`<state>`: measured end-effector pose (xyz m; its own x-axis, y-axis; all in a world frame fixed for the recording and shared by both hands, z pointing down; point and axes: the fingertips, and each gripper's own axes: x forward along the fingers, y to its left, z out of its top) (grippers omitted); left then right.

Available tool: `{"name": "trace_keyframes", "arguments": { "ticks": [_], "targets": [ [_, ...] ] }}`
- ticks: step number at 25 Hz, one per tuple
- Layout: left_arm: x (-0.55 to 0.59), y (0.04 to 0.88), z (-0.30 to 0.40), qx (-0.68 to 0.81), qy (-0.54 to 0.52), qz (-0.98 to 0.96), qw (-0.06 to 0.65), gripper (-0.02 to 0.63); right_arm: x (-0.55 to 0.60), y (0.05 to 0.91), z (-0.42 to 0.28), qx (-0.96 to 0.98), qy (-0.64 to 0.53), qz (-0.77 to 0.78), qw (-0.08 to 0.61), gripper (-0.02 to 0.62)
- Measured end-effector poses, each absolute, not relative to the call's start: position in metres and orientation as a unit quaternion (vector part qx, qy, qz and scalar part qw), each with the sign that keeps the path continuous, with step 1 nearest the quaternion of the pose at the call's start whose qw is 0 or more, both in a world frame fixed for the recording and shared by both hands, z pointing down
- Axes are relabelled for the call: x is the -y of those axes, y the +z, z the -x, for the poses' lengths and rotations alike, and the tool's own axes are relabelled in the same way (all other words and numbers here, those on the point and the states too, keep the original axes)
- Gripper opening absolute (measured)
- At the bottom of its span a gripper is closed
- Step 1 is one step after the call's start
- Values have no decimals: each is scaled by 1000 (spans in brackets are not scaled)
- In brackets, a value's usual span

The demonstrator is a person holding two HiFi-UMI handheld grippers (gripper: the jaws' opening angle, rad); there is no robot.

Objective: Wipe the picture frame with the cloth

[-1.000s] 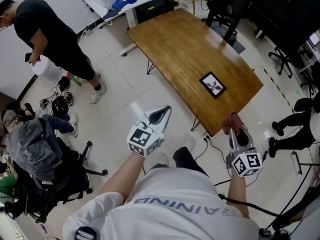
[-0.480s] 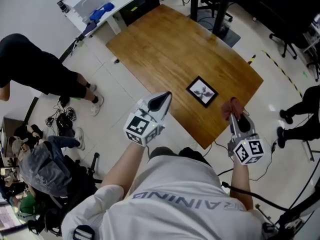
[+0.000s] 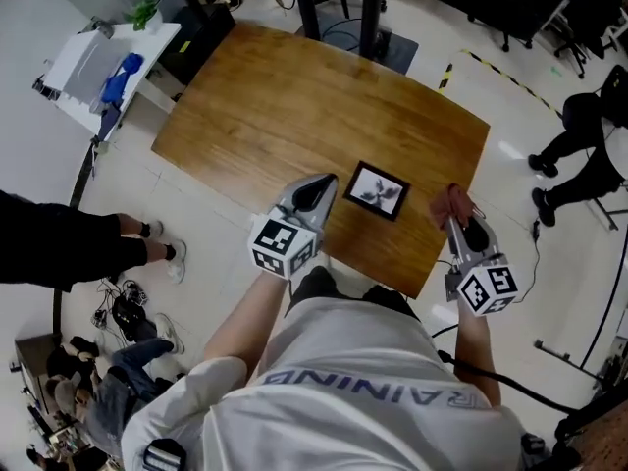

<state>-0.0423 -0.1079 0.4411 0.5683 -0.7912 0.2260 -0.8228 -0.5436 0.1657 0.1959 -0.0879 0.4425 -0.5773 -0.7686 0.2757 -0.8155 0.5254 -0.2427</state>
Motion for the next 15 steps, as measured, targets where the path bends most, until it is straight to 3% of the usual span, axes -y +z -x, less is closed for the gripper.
{"name": "trace_keyframes", "arguments": {
  "ticks": [15],
  "targets": [
    [133, 568, 18, 318, 176, -909, 204, 4, 104, 469, -150, 816, 251, -520, 39, 107]
  ]
}}
